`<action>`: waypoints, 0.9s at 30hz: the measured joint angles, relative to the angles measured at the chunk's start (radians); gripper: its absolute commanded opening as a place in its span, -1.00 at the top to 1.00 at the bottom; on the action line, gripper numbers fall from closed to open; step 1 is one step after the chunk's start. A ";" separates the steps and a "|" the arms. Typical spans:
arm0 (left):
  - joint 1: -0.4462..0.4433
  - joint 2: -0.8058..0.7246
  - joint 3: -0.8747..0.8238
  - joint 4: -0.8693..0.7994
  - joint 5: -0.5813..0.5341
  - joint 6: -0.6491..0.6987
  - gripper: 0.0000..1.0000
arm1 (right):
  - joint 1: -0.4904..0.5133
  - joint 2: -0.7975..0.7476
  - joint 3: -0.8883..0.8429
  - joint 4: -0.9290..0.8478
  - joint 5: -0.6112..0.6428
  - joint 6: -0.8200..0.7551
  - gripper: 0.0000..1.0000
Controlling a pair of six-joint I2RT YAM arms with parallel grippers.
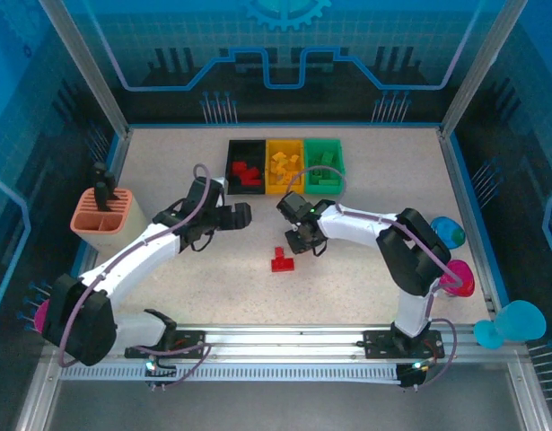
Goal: Sort the legos into containers by color
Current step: Pick up the lego from the center of the table.
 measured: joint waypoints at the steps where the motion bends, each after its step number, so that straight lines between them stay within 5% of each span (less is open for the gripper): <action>1: 0.000 -0.008 -0.005 0.000 0.002 -0.005 -0.83 | 0.001 0.000 0.010 0.000 0.000 -0.002 0.37; 13: -0.033 -0.103 -0.107 0.006 0.003 -0.040 -0.81 | 0.000 0.027 0.309 0.010 -0.051 -0.002 0.39; 27: -0.082 -0.275 -0.205 -0.020 -0.021 -0.064 -0.79 | -0.066 0.382 0.809 0.001 -0.153 0.003 0.38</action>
